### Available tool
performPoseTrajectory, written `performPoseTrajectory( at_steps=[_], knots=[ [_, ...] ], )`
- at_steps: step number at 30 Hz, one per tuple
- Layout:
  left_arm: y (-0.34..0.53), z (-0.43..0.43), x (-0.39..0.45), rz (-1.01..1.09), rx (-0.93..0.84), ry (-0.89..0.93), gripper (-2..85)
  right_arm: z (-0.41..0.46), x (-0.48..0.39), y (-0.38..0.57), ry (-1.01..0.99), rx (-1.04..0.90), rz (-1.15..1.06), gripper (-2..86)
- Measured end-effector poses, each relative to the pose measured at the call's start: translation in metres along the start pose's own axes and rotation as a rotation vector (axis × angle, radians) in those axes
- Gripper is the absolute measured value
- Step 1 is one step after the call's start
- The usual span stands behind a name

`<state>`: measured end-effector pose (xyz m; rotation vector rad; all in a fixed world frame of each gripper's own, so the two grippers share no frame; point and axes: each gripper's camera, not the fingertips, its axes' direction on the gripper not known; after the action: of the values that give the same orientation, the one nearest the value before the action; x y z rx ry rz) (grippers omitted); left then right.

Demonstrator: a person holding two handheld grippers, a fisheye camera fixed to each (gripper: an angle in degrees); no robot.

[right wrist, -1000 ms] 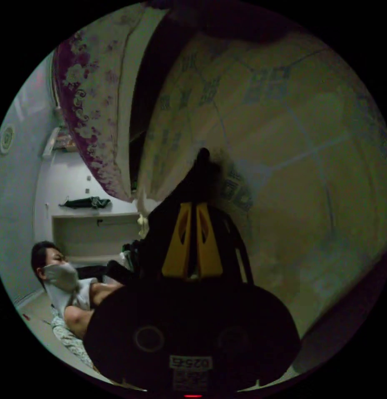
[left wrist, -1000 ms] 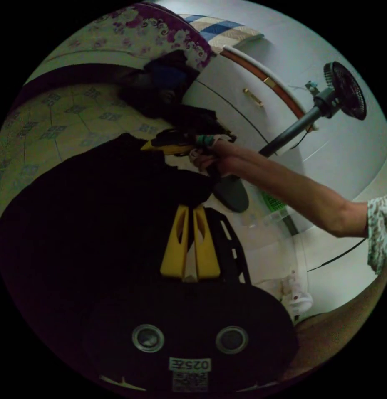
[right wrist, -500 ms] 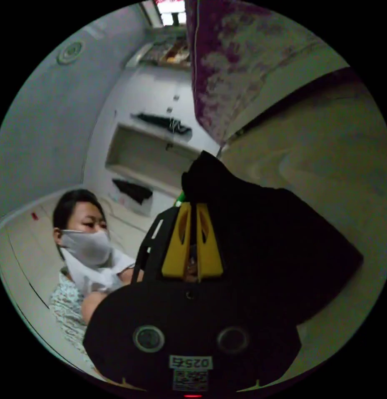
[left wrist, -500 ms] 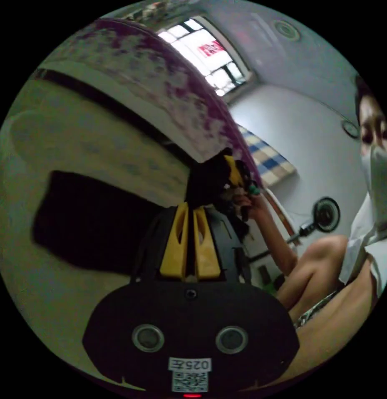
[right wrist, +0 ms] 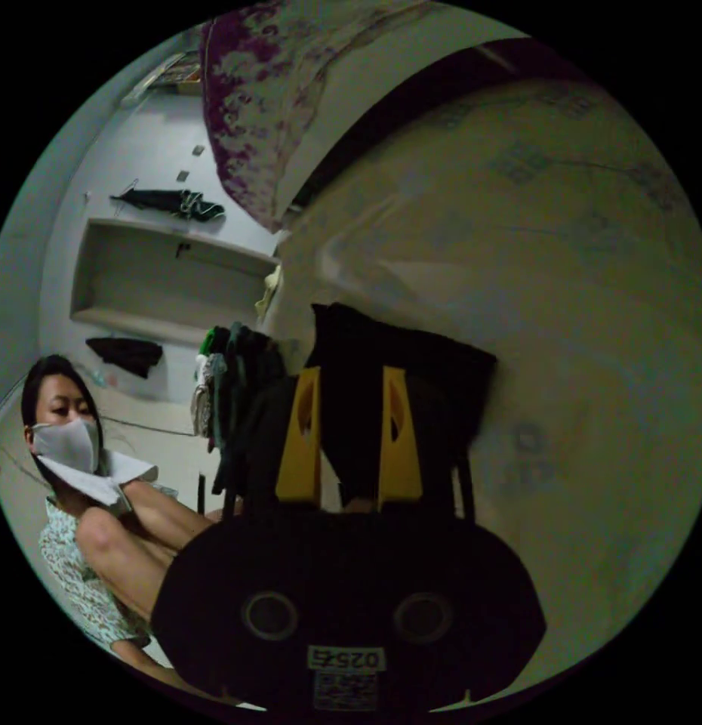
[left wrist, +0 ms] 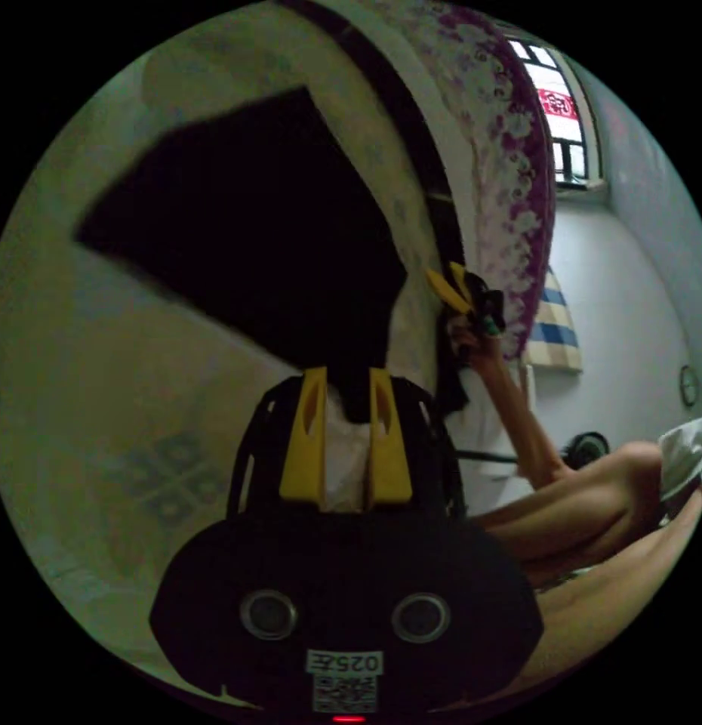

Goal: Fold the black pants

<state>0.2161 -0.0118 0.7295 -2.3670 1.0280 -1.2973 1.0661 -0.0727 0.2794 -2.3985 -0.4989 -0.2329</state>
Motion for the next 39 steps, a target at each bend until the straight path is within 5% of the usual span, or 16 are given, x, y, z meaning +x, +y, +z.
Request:
performPoseTrajectory(
  at_steps=[2,5,9,12,16,22,28,33,35,39],
  knots=[
    [-0.006,0.030,0.013,-0.069,-0.147,0.146,7.9,-0.009,0.019,0.000,0.107,-0.009,0.046,13.7],
    [-0.011,0.062,0.032,-0.110,-0.326,0.121,9.4,-0.001,0.046,-0.014,0.155,-0.071,0.099,15.8],
    [-0.025,0.060,0.054,-0.177,-0.329,0.163,7.9,0.032,0.068,-0.046,0.112,-0.146,0.121,16.3],
    [-0.042,0.044,0.067,-0.250,-0.284,0.168,4.3,0.071,0.070,-0.076,0.075,-0.218,0.075,7.3],
    [-0.059,0.017,0.099,-0.165,-0.293,0.052,0.5,0.079,0.069,-0.088,0.280,-0.219,0.037,2.9],
    [-0.058,-0.056,0.152,0.152,-0.375,-0.271,0.0,0.028,0.104,0.000,0.111,-0.166,0.248,3.2],
    [-0.034,-0.121,0.149,0.076,-0.636,-0.273,1.3,0.020,0.115,0.085,-0.020,-0.247,0.263,11.4],
    [-0.070,-0.191,0.167,0.059,-0.449,-0.264,8.6,-0.006,0.128,0.050,-0.134,-0.050,0.199,17.1],
    [-0.103,-0.208,0.159,-0.013,-0.315,-0.042,10.4,0.007,0.128,0.007,-0.096,-0.112,0.095,18.4],
    [-0.138,-0.186,0.157,-0.032,-0.307,-0.028,11.1,0.040,0.133,-0.052,-0.179,-0.285,0.020,18.1]
  ],
)
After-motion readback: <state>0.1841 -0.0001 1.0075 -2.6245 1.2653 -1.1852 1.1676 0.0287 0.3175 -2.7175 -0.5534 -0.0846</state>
